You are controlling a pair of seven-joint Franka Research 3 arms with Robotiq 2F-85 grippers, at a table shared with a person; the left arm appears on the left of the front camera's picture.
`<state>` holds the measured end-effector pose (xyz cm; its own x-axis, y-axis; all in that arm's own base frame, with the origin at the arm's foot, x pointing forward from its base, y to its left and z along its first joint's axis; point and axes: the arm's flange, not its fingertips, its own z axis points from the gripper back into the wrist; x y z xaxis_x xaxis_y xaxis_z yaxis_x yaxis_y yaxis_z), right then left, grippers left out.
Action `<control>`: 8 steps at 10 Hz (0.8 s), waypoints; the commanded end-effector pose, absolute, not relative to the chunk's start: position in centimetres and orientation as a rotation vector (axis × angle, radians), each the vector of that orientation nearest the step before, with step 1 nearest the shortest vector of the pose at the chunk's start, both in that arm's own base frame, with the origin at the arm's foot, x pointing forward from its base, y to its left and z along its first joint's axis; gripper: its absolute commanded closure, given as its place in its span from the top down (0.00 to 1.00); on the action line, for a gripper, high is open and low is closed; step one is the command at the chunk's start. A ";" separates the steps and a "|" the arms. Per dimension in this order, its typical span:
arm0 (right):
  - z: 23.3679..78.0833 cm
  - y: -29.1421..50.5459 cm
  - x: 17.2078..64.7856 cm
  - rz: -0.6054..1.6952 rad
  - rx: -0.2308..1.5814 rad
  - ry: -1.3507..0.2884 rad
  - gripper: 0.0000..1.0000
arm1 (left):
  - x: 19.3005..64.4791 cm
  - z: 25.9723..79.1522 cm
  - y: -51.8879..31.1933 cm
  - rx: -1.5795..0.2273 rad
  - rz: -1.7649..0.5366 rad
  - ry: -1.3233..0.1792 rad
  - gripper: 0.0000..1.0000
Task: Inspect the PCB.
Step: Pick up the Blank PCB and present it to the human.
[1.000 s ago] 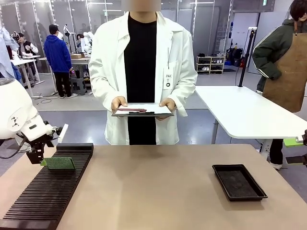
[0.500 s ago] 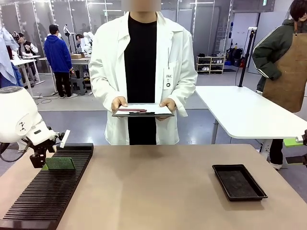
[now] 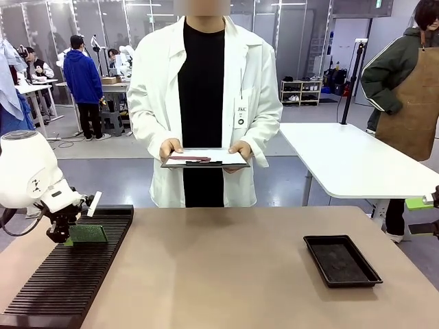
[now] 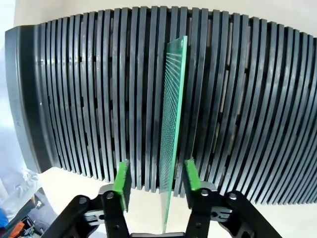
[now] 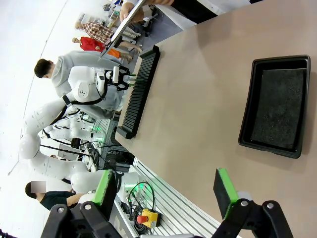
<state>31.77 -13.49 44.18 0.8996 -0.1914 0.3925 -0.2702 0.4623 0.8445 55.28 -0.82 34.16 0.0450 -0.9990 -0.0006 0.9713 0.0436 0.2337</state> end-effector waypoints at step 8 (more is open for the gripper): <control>44.2 -13.5 32.0 0.067 1.111 -0.496 1.00 | 55.2 37.2 -0.5 0.074 -1.483 -0.138 0.00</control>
